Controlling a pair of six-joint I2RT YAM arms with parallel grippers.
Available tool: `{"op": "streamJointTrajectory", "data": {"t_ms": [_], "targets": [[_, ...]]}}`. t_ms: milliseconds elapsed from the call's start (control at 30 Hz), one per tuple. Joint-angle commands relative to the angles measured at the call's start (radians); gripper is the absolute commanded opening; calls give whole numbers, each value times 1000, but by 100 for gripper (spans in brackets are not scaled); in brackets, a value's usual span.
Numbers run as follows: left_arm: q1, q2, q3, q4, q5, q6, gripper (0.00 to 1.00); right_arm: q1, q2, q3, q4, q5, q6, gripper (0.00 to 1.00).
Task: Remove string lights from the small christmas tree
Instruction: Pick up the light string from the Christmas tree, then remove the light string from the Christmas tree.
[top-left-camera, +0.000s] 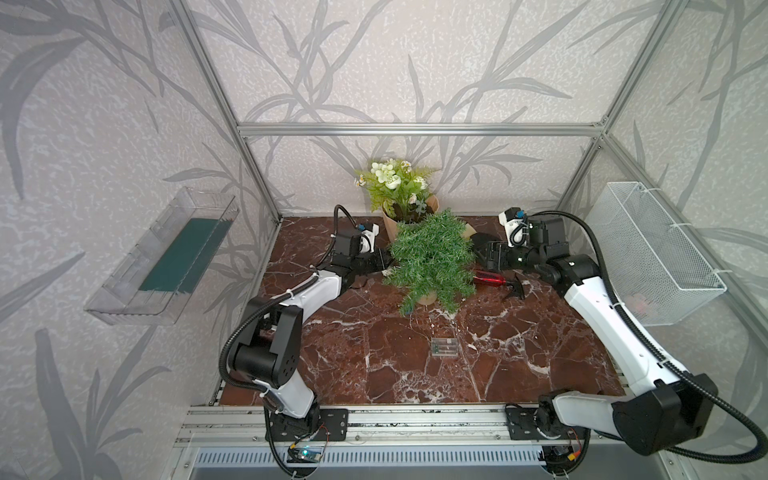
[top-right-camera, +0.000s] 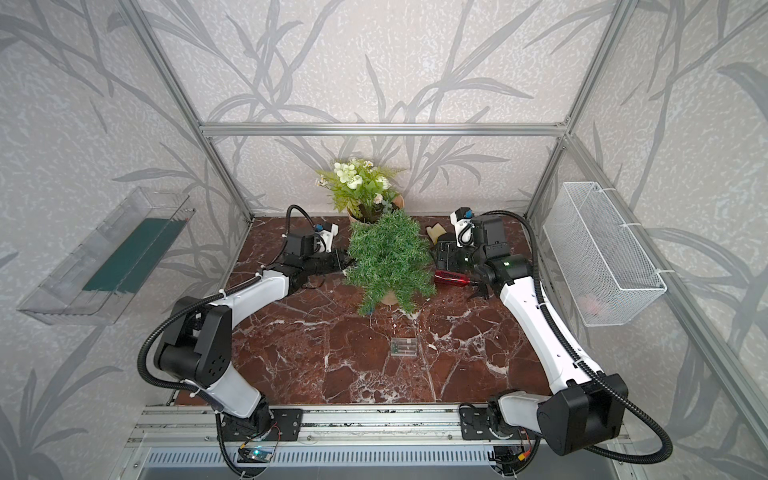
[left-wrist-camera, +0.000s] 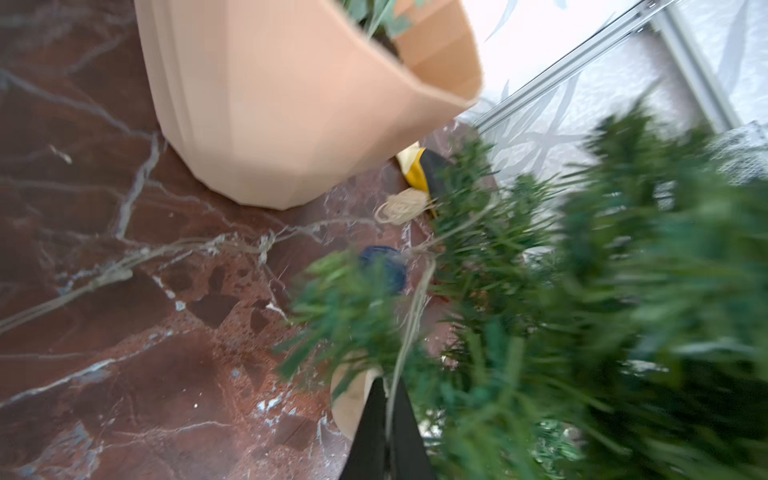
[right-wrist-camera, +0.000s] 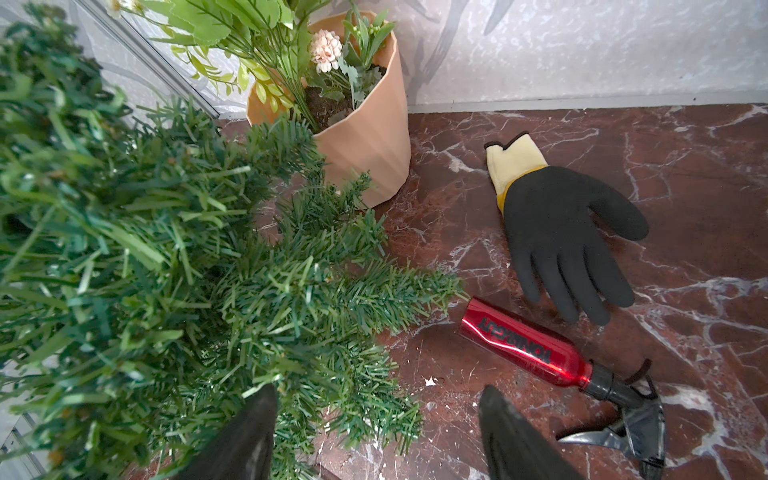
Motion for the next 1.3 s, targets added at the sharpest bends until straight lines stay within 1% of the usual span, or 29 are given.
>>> {"op": "streamJointTrajectory", "data": {"t_ms": [0, 133, 300, 433, 600, 700, 867, 1000, 1067, 1133, 1200, 1267], "targets": [[-5, -56, -12, -31, -58, 14, 0, -3, -35, -14, 12, 0, -15, 75], [-7, -97, -13, -90, -108, 42, 0, -3, -47, -17, 3, 3, -22, 75], [-8, -117, 12, -151, -153, 69, 0, -2, -51, -28, 8, 0, -19, 75], [-7, -124, 31, -232, -249, 74, 0, -2, -57, -33, 8, 0, -19, 75], [-4, -124, 23, -239, -332, 41, 0, -3, -63, -48, 7, -1, -21, 75], [10, -102, 27, -234, -351, 0, 0, -3, -63, -55, 6, 1, -24, 75], [45, -62, 31, -178, -327, -82, 0, -4, -63, -58, 3, 5, -30, 75], [65, -36, 33, -54, -246, -138, 0, -3, -66, -66, 3, 12, -36, 75], [67, -27, 43, 26, -186, -149, 0, -2, -65, -69, 3, 13, -38, 75], [63, -21, 61, 67, -146, -153, 0, -3, -65, -72, 2, 15, -40, 75], [61, -24, 68, 74, -143, -147, 0, -3, -63, -76, 3, 18, -41, 75], [61, -29, 69, 60, -170, -146, 0, -4, -63, -84, 8, 18, -41, 75]]}}
